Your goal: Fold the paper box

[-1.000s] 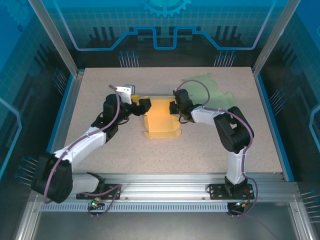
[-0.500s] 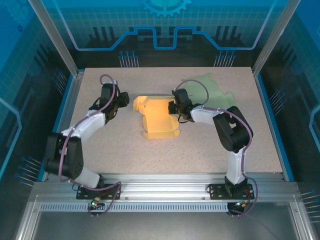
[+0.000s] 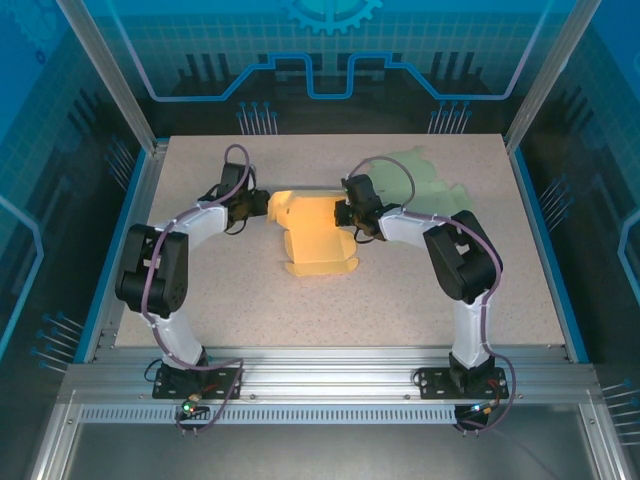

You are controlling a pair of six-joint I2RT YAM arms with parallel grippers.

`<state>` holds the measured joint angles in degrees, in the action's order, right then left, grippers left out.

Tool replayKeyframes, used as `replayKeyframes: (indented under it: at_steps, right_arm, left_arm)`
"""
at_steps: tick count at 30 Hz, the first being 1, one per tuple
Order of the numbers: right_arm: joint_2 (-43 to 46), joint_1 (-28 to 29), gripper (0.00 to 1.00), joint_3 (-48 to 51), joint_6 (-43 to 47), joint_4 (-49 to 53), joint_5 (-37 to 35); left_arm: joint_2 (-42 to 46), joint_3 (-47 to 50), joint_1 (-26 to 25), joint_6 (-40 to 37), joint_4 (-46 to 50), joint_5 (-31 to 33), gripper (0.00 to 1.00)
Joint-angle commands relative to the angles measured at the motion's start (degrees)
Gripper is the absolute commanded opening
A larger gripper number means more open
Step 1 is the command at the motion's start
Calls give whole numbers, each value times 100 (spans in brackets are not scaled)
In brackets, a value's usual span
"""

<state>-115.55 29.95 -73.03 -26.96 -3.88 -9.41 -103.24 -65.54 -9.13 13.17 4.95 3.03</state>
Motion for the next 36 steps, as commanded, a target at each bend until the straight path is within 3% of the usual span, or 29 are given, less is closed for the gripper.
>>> replayKeyframes:
  at_steps: [1, 12, 18, 24, 28, 30, 34, 36]
  right_arm:
    - [-127, 63, 13, -163, 57, 113, -15]
    - [-104, 58, 13, -126, 121, 111, -14]
    - [-94, 59, 13, -73, 121, 81, -5]
    - [-53, 72, 13, -42, 126, 63, -5]
    - [-58, 72, 13, -54, 130, 69, 11]
    - [-56, 78, 13, -53, 121, 68, 9]
    - [-64, 73, 13, -60, 121, 69, 14]
    - [-73, 81, 13, -78, 117, 81, 37]
  left_arm:
    - [156, -15, -152, 64, 231, -500, 41]
    - [248, 165, -431, 406, -7, -952, 41]
    - [498, 301, -476, 293, -85, -1313, 48]
    - [892, 450, -467, -216, 388, -1138, 53]
    - [1042, 532, -467, -157, 657, -1093, 53]
    - [1220, 711, -470, 49, 562, -1124, 61]
    - [1668, 1262, -502, 568, 64, -1085, 89]
    - [1811, 1495, -605, 697, -160, -929, 98]
